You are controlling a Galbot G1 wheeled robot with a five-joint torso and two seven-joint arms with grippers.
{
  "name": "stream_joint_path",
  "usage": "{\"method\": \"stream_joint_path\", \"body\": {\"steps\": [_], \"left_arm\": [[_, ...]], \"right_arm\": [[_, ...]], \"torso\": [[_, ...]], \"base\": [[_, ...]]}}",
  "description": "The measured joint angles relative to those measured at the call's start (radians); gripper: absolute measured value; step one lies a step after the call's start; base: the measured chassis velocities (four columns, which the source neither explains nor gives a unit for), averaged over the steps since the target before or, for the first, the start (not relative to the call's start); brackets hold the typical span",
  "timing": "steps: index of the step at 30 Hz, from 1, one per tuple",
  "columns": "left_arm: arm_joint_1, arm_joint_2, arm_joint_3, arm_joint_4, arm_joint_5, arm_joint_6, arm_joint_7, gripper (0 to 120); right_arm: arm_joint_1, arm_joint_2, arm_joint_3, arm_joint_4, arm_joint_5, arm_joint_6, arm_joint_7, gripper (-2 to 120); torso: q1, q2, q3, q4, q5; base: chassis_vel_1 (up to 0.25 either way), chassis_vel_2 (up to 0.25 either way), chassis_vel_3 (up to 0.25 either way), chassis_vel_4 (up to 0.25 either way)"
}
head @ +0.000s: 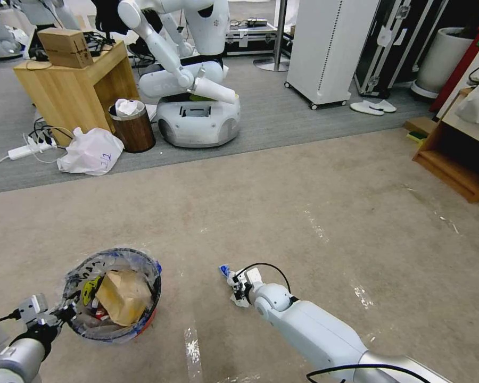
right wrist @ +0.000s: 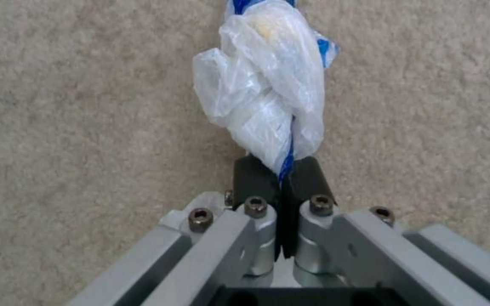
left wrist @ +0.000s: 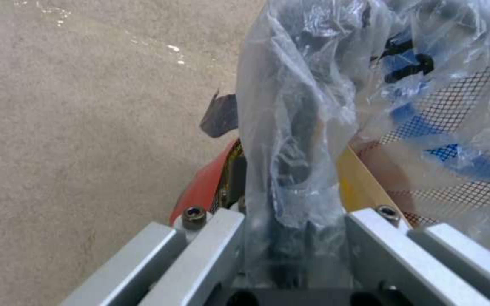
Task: Pick up the trash bin and place the garbage on the floor into it.
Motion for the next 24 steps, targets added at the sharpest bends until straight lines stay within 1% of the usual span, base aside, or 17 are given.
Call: {"method": "stream_joint_path", "body": {"steps": [5, 7, 8, 9, 10, 11, 13, 14, 16, 17, 19, 20, 22, 23, 24], "left_arm": [[0.000, 0.000, 0.003, 0.000, 0.005, 0.000, 0.000, 1], [0.001, 0.002, 0.004, 0.000, 0.004, 0.003, -0.001, 1], [0.001, 0.002, 0.004, 0.000, 0.004, 0.003, -0.001, 1], [0.001, 0.004, 0.005, 0.000, 0.000, 0.006, -0.003, 1], [0.001, 0.006, 0.006, -0.002, -0.018, 0.011, -0.009, 1], [0.001, 0.006, 0.006, -0.002, -0.018, 0.011, -0.009, 1], [-0.001, 0.012, 0.011, -0.013, -0.059, 0.025, -0.025, 1], [-0.001, 0.012, 0.011, -0.013, -0.059, 0.025, -0.025, 1], [-0.005, 0.018, 0.019, -0.025, -0.090, 0.037, -0.038, 1], [-0.005, 0.018, 0.019, -0.025, -0.090, 0.037, -0.038, 1], [-0.010, 0.027, 0.034, -0.039, -0.133, 0.053, -0.052, 1], [-0.010, 0.027, 0.034, -0.039, -0.133, 0.053, -0.052, 1], [-0.013, 0.041, 0.049, -0.046, -0.171, 0.057, -0.066, 1], [-0.013, 0.041, 0.049, -0.046, -0.171, 0.057, -0.066, 1], [-0.014, 0.051, 0.057, -0.049, -0.186, 0.057, -0.074, 1]], "right_arm": [[-0.008, -0.015, 0.007, 0.033, 0.007, 0.012, 0.004, 0], [-0.019, -0.045, 0.019, 0.101, 0.029, 0.012, 0.014, 0], [-0.019, -0.045, 0.019, 0.101, 0.029, 0.012, 0.014, 0], [-0.025, -0.060, 0.028, 0.138, 0.035, 0.012, 0.017, 0], [-0.031, -0.082, 0.046, 0.191, 0.045, 0.012, 0.022, 0], [-0.031, -0.082, 0.046, 0.191, 0.045, 0.012, 0.022, 0], [-0.035, -0.118, 0.076, 0.268, 0.057, 0.015, 0.031, 0], [-0.035, -0.118, 0.076, 0.268, 0.057, 0.015, 0.031, 0], [-0.034, -0.158, 0.102, 0.340, 0.058, 0.029, 0.037, 0], [-0.034, -0.158, 0.102, 0.340, 0.058, 0.029, 0.037, 0], [-0.026, -0.205, 0.121, 0.433, 0.071, 0.039, 0.047, 0], [-0.026, -0.205, 0.121, 0.433, 0.071, 0.039, 0.047, 0], [-0.013, -0.243, 0.133, 0.523, 0.084, 0.063, 0.052, 0], [-0.013, -0.243, 0.133, 0.523, 0.084, 0.063, 0.052, 0], [-0.005, -0.258, 0.138, 0.569, 0.095, 0.066, 0.053, 0]], "torso": [[0.000, 0.000, 0.000, 0.0000, 0.0000], [0.000, 0.000, 0.000, 0.0001, 0.0000], [0.000, 0.000, 0.000, 0.0001, 0.0000], [0.000, 0.000, 0.000, 0.0000, 0.0000], [0.000, 0.000, 0.000, 0.0000, 0.0001], [0.000, 0.000, 0.000, 0.0000, 0.0001], [0.000, 0.000, 0.000, 0.0000, 0.0001], [0.000, 0.000, 0.000, 0.0000, 0.0001], [0.000, 0.000, 0.000, -0.0001, 0.0001], [0.000, 0.000, 0.000, -0.0001, 0.0001], [0.000, 0.000, 0.000, -0.0001, 0.0001], [0.000, 0.000, 0.000, -0.0001, 0.0001], [0.000, 0.000, 0.000, -0.0001, 0.0001], [0.000, 0.000, 0.000, -0.0001, 0.0001], [0.000, 0.000, 0.000, -0.0001, 0.0001]], "base": [[0.000, 0.000, 0.000, 0.000], [0.000, 0.000, 0.000, 0.000], [0.000, 0.000, 0.000, 0.000], [0.000, 0.000, 0.000, 0.000], [0.000, 0.000, 0.000, 0.000], [0.000, 0.000, 0.000, 0.000], [0.000, 0.000, 0.000, 0.000], [0.000, 0.000, 0.000, 0.000], [0.000, 0.000, 0.000, 0.000], [0.000, 0.000, 0.000, 0.000], [0.000, 0.000, 0.000, 0.000], [0.000, 0.000, 0.000, 0.000], [0.000, 0.000, 0.000, 0.000], [0.000, 0.000, 0.000, 0.000], [0.000, 0.000, 0.000, 0.000]]}}
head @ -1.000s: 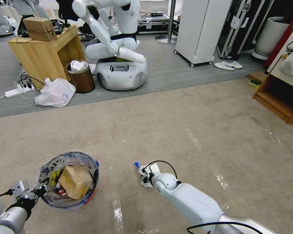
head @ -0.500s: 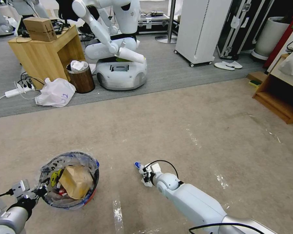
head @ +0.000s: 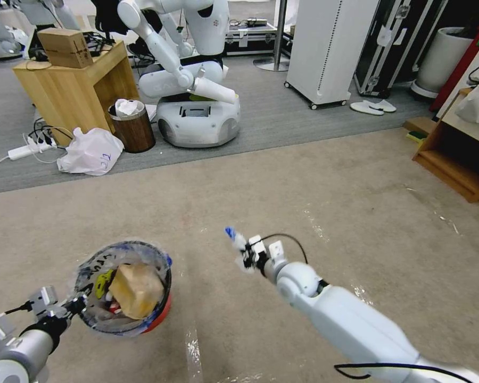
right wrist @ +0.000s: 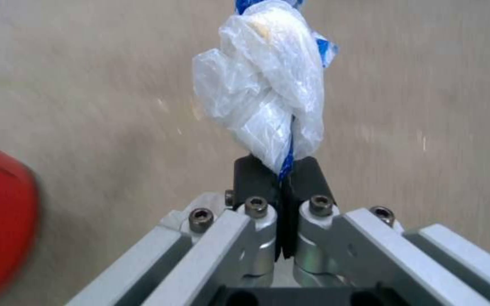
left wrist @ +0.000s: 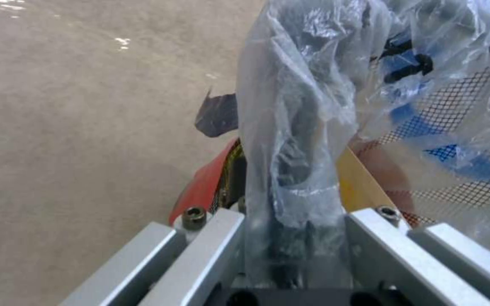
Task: Pick up the trash bin and place the garbage on the floor into it.
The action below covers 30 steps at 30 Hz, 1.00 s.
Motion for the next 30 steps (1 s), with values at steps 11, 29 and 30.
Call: {"method": "stream_joint_path", "body": {"steps": [11, 29, 30], "left_arm": [[0.007, 0.053, 0.005, -0.035, -0.110, 0.002, -0.045, 1], [0.034, 0.060, -0.010, -0.082, -0.129, 0.003, -0.051, 1], [0.033, 0.060, -0.010, -0.082, -0.128, 0.003, -0.051, 1]], "right_arm": [[0.157, -0.066, -0.049, 0.329, 0.243, -0.036, 0.047, 0], [0.492, 0.075, -0.391, 0.407, 0.571, -0.109, 0.193, 0], [0.497, 0.082, -0.407, 0.399, 0.572, -0.110, 0.195, 0]], "torso": [[0.000, 0.000, 0.000, 0.0003, -0.0001], [0.000, 0.000, 0.000, 0.0000, -0.0003], [0.000, 0.000, 0.000, 0.0000, -0.0003]], "base": [[0.000, 0.000, 0.000, 0.000], [0.000, 0.000, 0.000, 0.000], [0.000, 0.000, 0.000, 0.000]]}}
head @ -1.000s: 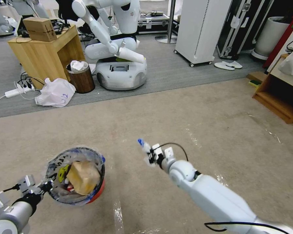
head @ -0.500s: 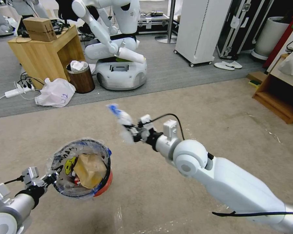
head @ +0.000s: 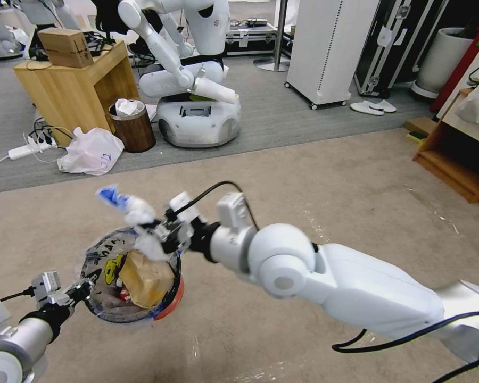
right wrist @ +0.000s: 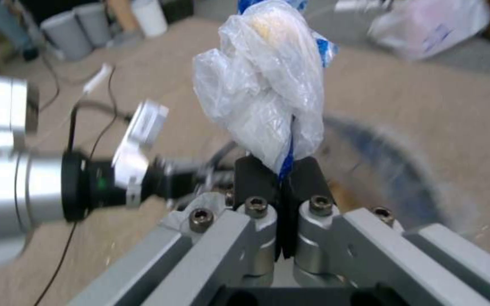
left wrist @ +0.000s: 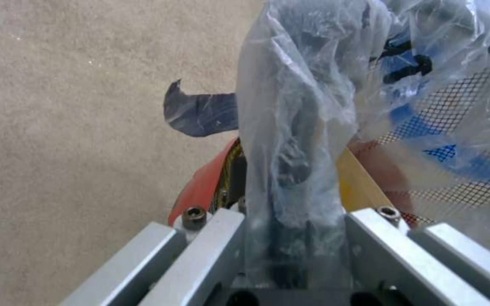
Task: Pick up the trash bin and place the garbage on the floor into it.
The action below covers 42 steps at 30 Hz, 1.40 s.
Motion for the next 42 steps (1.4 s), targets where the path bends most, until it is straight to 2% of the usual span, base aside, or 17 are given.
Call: {"method": "stream_joint_path", "body": {"steps": [17, 42], "left_arm": [[-0.013, 0.000, 0.001, 0.005, 0.003, 0.000, 0.004, 1], [-0.019, -0.006, 0.006, 0.017, 0.003, -0.002, 0.009, 1]], "right_arm": [[0.018, 0.086, -0.153, -0.154, -0.033, -0.026, 0.029, 0], [-0.011, 0.134, -0.183, -0.289, -0.081, -0.036, 0.040, 0]], "torso": [[0.000, 0.000, 0.000, 0.0001, 0.0000], [0.000, 0.000, 0.000, 0.0001, 0.0001]], "base": [[0.000, 0.000, 0.000, 0.000], [0.000, 0.000, 0.000, 0.000]]}}
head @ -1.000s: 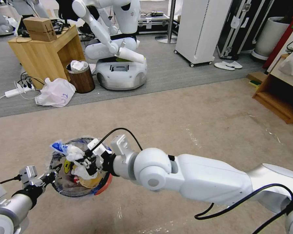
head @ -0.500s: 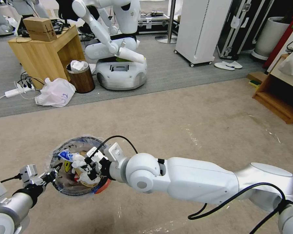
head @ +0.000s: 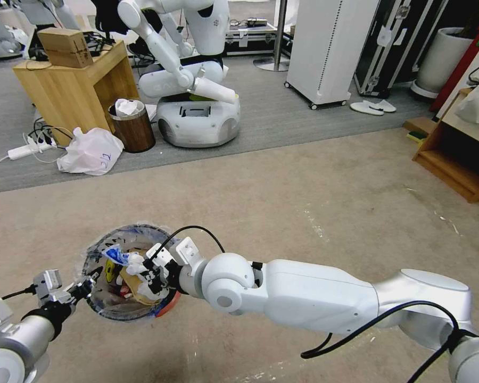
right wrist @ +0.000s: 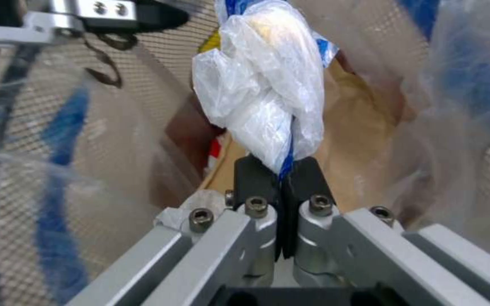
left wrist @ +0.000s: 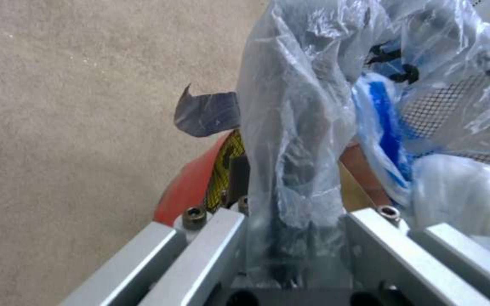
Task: Pick up the trash bin and place the garbage on the floor into it.
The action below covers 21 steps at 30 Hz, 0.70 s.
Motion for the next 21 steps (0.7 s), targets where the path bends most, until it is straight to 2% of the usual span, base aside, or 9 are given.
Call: {"method": "stream_joint_path", "body": {"steps": [3, 5, 6, 11, 14, 15, 16, 18, 21], "left_arm": [[0.002, 0.000, 0.000, 0.003, 0.001, 0.000, 0.002, 1], [0.001, -0.003, 0.000, 0.007, 0.003, 0.000, 0.004, 1], [0.001, -0.003, 0.000, 0.007, 0.003, 0.000, 0.004, 1], [-0.001, -0.003, 0.002, 0.016, 0.007, 0.000, 0.011, 1], [-0.002, -0.003, 0.002, 0.019, 0.008, 0.000, 0.012, 1], [-0.003, -0.003, 0.002, 0.022, 0.010, 0.000, 0.013, 1], [-0.003, -0.003, 0.002, 0.022, 0.010, 0.000, 0.013, 1], [-0.008, -0.006, 0.006, 0.029, 0.015, 0.000, 0.014, 1], [-0.011, -0.006, 0.007, 0.034, 0.017, 0.000, 0.015, 1]], "right_arm": [[-0.002, 0.004, 0.003, -0.013, -0.005, 0.000, -0.001, 4], [-0.003, 0.012, 0.006, -0.025, -0.012, 0.002, -0.002, 13], [-0.003, 0.012, 0.006, -0.025, -0.012, 0.002, -0.002, 13], [-0.003, 0.020, 0.011, -0.033, -0.017, 0.005, -0.003, 36], [-0.003, 0.020, 0.012, -0.032, -0.017, 0.005, -0.004, 41], [-0.002, 0.020, 0.013, -0.031, -0.017, 0.005, -0.005, 48], [-0.002, 0.020, 0.013, -0.031, -0.017, 0.005, -0.005, 48], [-0.002, 0.020, 0.014, -0.027, -0.017, 0.005, -0.005, 61], [-0.001, 0.019, 0.015, -0.021, -0.016, 0.005, -0.005, 70]], "torso": [[0.000, 0.000, 0.000, 0.0000, 0.0000], [0.000, 0.000, 0.000, 0.0000, 0.0000], [0.000, 0.000, 0.000, 0.0000, 0.0000], [0.000, 0.000, 0.000, 0.0000, 0.0000], [0.000, 0.000, 0.000, 0.0000, 0.0000], [0.000, 0.000, 0.000, 0.0000, 0.0000], [0.000, 0.000, 0.000, 0.0000, 0.0000], [0.000, 0.000, 0.000, 0.0000, 0.0000], [0.000, 0.000, 0.000, 0.0000, 0.0000]], "base": [[0.000, 0.000, 0.000, 0.000], [0.000, 0.000, 0.000, 0.000], [0.000, 0.000, 0.000, 0.000], [0.000, 0.000, 0.000, 0.000], [0.000, 0.000, 0.000, 0.000], [0.000, 0.000, 0.000, 0.000], [0.000, 0.000, 0.000, 0.000], [0.000, 0.000, 0.000, 0.000], [0.000, 0.000, 0.000, 0.000]]}}
